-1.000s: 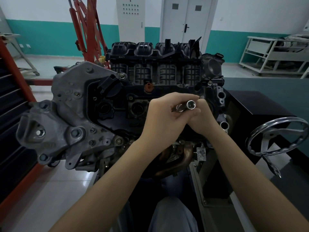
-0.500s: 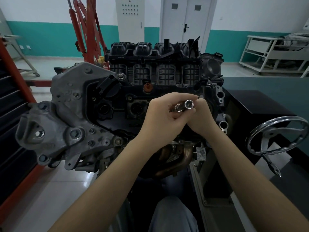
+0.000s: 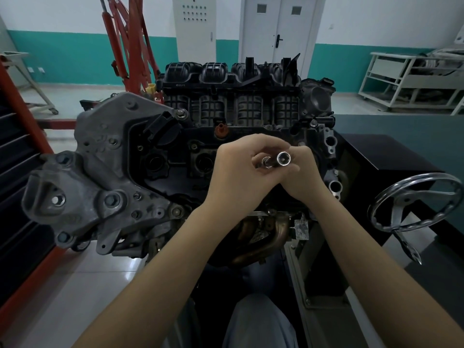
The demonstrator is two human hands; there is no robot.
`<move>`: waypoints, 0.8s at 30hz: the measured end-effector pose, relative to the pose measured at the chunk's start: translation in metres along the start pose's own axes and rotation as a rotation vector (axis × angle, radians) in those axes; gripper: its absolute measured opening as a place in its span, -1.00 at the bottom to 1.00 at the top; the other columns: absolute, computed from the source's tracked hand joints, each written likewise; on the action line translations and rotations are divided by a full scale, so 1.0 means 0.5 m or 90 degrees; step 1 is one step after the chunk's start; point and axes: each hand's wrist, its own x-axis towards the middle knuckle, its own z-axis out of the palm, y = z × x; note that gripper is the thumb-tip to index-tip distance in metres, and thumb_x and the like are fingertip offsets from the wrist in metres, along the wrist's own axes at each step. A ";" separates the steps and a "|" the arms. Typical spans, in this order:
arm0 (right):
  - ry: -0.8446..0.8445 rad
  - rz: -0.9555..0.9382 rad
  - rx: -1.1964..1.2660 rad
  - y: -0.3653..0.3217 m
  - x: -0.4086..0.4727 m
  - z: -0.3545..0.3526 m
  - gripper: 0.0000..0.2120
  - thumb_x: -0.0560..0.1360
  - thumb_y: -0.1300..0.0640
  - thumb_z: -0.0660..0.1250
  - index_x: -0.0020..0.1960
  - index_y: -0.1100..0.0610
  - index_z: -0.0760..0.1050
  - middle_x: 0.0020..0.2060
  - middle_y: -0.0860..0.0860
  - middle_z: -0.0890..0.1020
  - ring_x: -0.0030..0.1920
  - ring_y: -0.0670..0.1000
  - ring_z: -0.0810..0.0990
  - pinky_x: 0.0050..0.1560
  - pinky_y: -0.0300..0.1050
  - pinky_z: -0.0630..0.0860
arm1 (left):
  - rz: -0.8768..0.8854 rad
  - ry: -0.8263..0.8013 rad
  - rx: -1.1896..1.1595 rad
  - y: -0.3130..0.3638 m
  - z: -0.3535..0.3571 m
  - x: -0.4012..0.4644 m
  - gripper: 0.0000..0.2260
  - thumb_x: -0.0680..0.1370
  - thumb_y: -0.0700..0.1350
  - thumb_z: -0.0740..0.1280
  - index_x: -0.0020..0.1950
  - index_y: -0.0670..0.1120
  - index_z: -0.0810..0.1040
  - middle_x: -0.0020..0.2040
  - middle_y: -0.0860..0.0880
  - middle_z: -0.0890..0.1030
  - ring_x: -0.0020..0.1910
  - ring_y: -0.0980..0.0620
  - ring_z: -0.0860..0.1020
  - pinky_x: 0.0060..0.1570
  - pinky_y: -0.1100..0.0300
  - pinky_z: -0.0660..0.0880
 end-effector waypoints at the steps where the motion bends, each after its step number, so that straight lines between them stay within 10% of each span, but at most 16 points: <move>1: -0.004 -0.004 0.007 -0.007 -0.001 0.002 -0.80 0.38 0.27 0.39 -0.14 -0.03 0.58 -0.29 -0.30 0.64 -0.19 -0.29 0.62 -0.17 -0.46 0.46 | 0.008 0.019 0.011 0.000 0.002 0.000 -0.75 0.35 -0.21 0.55 0.01 -0.15 0.67 -0.10 0.02 0.68 -0.06 0.18 0.63 -0.03 0.40 0.51; 15: -0.047 0.010 0.048 -0.029 -0.002 0.004 -0.72 0.39 0.18 0.31 -0.25 -0.24 0.57 -0.31 -0.48 0.56 -0.23 -0.42 0.55 -0.22 -0.56 0.40 | -0.002 0.027 -0.019 -0.002 0.006 -0.002 -0.77 0.38 -0.26 0.52 0.02 -0.15 0.67 -0.09 0.01 0.68 -0.05 0.17 0.63 -0.01 0.38 0.52; 24: -0.015 0.014 0.027 -0.002 -0.001 -0.005 -0.72 0.38 0.36 0.42 -0.14 -0.03 0.63 -0.22 -0.20 0.68 -0.14 -0.21 0.66 -0.12 -0.38 0.50 | -0.025 0.021 -0.049 -0.005 0.004 -0.004 -0.73 0.33 -0.22 0.57 0.01 -0.14 0.67 -0.10 0.02 0.68 -0.06 0.18 0.64 0.00 0.33 0.54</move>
